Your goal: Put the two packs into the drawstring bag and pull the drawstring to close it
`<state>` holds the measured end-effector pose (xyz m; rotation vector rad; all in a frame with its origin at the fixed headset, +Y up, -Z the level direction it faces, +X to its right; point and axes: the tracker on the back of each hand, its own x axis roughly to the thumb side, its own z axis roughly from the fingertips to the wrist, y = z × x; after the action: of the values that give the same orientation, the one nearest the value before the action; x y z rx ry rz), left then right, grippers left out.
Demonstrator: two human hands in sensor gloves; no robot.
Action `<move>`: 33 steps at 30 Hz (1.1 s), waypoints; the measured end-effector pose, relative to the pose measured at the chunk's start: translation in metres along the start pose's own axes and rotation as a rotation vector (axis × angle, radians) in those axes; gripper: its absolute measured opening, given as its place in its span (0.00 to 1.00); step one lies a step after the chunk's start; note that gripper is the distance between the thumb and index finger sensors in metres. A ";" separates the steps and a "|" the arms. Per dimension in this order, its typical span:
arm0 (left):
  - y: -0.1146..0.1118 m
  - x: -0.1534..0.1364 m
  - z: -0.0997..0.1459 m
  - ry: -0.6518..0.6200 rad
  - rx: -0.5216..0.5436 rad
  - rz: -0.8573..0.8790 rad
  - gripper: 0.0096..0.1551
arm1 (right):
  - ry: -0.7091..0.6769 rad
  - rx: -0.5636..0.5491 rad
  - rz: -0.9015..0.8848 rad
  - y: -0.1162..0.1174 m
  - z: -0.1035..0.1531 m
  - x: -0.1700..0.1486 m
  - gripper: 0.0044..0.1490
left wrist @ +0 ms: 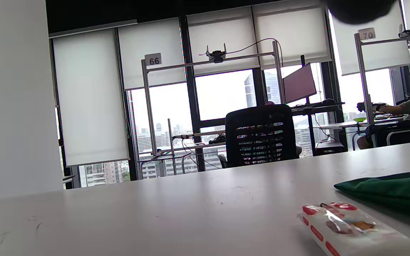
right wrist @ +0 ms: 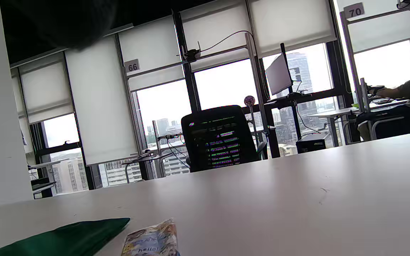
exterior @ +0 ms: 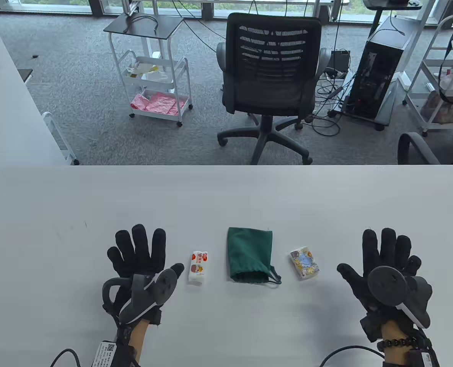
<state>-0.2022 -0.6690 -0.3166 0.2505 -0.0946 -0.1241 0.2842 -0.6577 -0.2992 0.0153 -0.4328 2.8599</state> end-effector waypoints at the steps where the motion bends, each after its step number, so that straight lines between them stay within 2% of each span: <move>1: 0.000 0.000 0.000 0.000 0.000 0.000 0.58 | 0.000 0.000 0.000 0.000 0.000 0.000 0.61; 21: -0.005 0.007 -0.003 -0.006 -0.029 0.067 0.56 | 0.023 -0.032 -0.045 -0.003 0.001 -0.006 0.59; 28: -0.015 0.015 -0.007 -0.002 -0.089 -0.001 0.55 | 0.030 -0.040 -0.078 -0.007 0.001 -0.010 0.57; 33: -0.019 0.016 -0.007 0.038 -0.151 0.012 0.54 | 0.029 -0.022 -0.096 -0.007 -0.001 -0.010 0.57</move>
<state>-0.1876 -0.6879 -0.3273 0.1014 -0.0491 -0.1142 0.2953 -0.6538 -0.2982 -0.0091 -0.4453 2.7579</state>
